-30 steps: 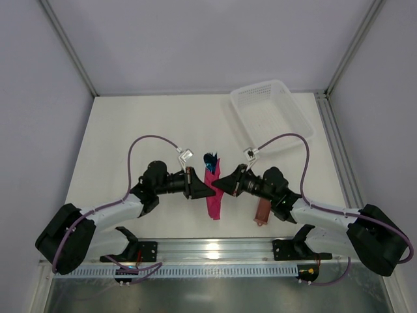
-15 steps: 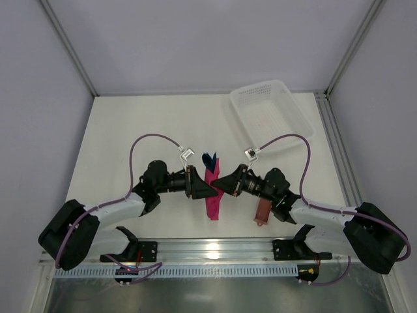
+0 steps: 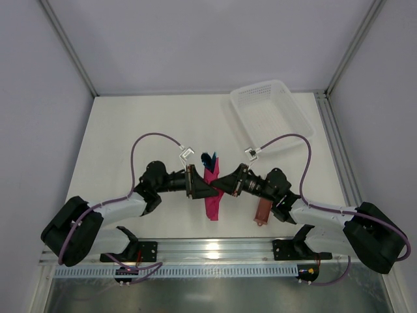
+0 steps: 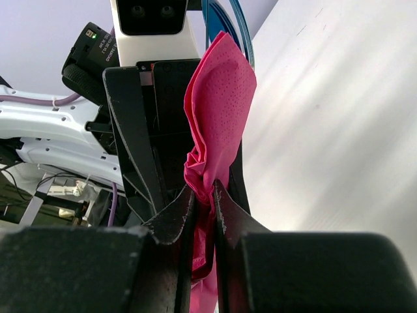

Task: Place the utensils on the paper napkin and roll it up
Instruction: Adjust the napkin.

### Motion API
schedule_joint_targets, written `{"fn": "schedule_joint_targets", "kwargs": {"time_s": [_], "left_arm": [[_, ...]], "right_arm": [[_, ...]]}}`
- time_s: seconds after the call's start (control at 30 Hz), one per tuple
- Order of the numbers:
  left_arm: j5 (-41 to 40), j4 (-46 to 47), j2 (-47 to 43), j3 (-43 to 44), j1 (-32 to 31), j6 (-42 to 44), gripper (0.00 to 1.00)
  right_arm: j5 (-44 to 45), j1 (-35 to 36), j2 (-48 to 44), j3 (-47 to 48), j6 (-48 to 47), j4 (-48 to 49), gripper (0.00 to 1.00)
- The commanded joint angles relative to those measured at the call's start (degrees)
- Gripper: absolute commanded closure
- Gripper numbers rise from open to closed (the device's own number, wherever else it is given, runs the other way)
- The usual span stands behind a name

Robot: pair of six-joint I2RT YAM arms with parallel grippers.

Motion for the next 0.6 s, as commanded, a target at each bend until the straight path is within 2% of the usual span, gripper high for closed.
{"fn": "schedule_joint_targets", "kwargs": {"time_s": [0.0, 0.3, 0.57], "left_arm": [[1.22, 3.96, -1.12, -0.55, -0.34, -0.17, 0.52], [0.96, 2.56, -3.57, -1.43, -0.34, 0.61, 0.56], [-0.89, -3.25, -6.74, -1.87, 0.1, 3.26, 0.51]], "right_arm": [[-0.3, 0.14, -0.45, 0.83, 0.93, 7.21, 0.96], [-0.65, 0.22, -0.1, -0.66, 0.93, 8.61, 0.96], [-0.83, 0.31, -0.37, -0.67, 1.28, 8.97, 0.96]]}}
